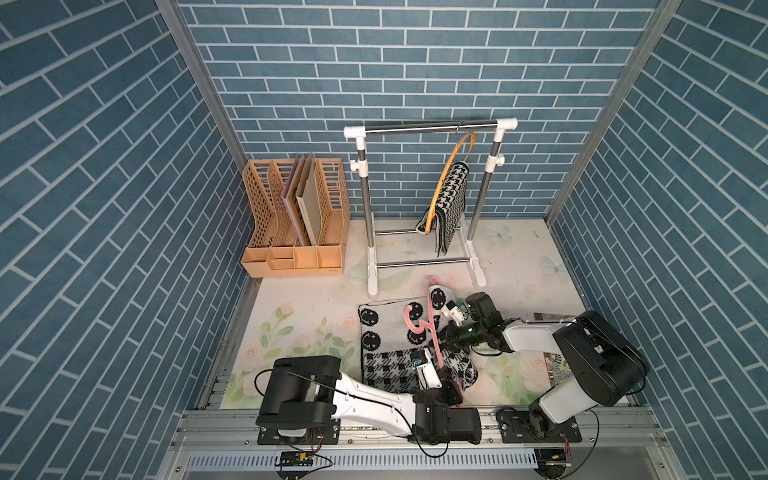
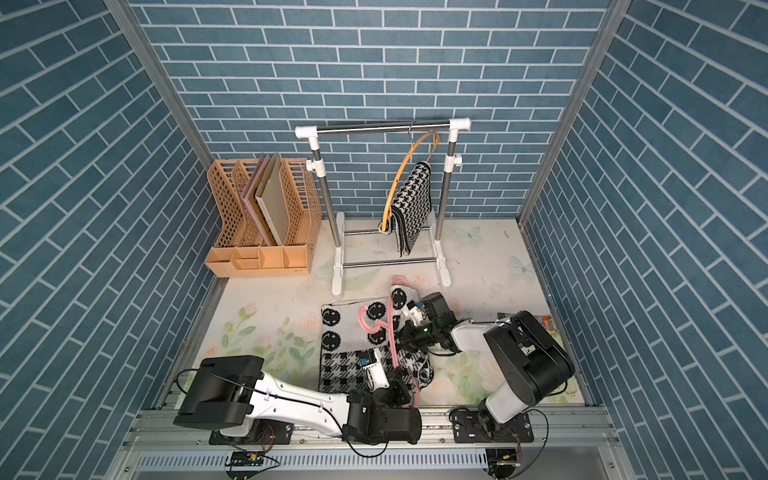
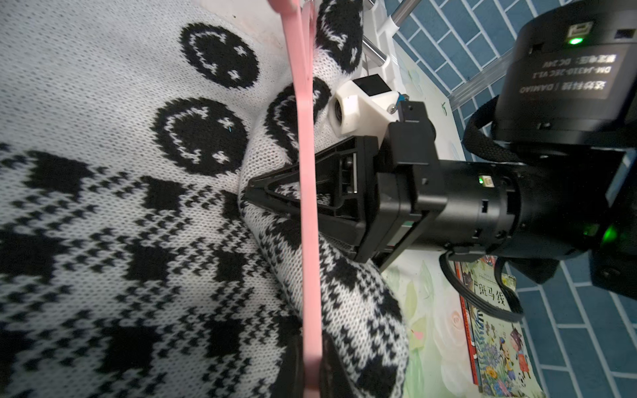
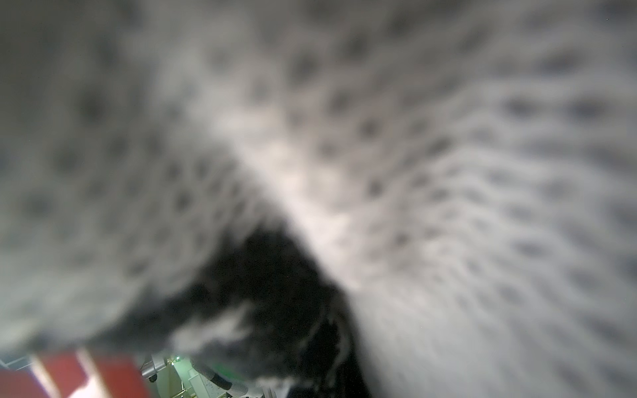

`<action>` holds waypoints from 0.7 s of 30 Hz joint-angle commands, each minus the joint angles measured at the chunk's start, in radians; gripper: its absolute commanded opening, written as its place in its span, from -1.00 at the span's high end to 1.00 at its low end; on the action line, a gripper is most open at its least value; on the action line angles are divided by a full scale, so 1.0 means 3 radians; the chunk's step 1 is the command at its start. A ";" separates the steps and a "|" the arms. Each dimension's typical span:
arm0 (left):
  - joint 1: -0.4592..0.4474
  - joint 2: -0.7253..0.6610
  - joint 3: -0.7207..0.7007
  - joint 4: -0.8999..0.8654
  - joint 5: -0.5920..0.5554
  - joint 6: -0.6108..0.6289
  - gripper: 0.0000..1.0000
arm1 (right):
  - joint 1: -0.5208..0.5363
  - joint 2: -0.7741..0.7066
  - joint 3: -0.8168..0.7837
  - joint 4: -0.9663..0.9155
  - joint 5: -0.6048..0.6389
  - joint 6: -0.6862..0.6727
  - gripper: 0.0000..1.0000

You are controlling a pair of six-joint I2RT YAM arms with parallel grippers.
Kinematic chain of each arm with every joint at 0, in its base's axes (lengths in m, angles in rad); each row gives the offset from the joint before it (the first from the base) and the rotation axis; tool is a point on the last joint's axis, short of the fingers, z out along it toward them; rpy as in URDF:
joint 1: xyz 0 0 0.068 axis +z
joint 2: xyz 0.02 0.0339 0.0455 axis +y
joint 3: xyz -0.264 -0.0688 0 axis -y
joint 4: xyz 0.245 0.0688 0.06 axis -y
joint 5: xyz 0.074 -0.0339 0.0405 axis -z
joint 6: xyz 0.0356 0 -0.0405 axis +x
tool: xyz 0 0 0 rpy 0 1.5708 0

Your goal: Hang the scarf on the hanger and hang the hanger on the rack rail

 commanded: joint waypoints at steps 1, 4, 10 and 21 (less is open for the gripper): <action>0.0050 0.0022 0.0104 0.0113 0.0278 0.0204 1.00 | 0.0061 0.0100 -0.0313 0.0629 0.0313 0.0570 0.81; 0.0064 0.0021 0.0123 0.0104 0.0292 0.0225 1.00 | 0.0163 -0.0060 -0.0699 0.1574 0.0627 0.1646 0.83; 0.0085 0.0018 0.0126 0.0089 0.0325 0.0227 1.00 | 0.0277 0.0038 0.0249 -0.0282 0.0594 0.0183 0.58; 0.0094 0.0020 0.0176 -0.0047 0.0327 0.0207 1.00 | 0.0202 -0.0324 0.0352 -0.0764 0.0505 -0.0241 -0.13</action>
